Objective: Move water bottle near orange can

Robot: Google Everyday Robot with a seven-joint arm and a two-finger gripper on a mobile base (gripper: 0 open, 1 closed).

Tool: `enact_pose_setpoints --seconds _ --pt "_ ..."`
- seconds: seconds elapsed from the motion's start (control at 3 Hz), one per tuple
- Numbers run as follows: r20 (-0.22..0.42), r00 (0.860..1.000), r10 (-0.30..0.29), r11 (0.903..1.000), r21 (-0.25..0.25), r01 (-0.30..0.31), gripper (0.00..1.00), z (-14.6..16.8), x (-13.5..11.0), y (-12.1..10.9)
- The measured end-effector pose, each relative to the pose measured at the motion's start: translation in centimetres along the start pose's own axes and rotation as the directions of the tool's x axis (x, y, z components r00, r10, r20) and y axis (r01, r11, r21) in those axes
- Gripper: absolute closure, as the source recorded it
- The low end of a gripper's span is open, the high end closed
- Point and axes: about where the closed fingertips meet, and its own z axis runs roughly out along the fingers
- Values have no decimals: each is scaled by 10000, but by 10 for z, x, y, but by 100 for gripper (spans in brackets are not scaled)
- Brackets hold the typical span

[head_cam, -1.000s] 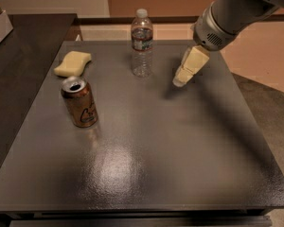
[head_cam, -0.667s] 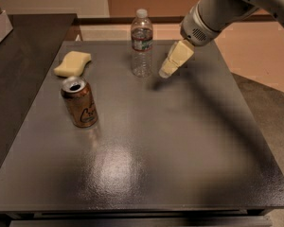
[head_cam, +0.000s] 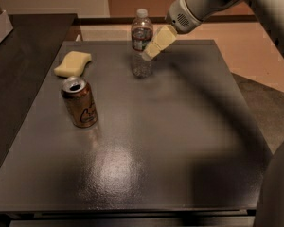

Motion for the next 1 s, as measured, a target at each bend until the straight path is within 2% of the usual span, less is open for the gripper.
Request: enact_pose_setpoints --seconds 0.67,1.0 --pt "917 9952 338 9935 -1113 -235 0 9 -31 12" --pt "1071 9937 317 9898 -1417 -163 18 12 -37 22"
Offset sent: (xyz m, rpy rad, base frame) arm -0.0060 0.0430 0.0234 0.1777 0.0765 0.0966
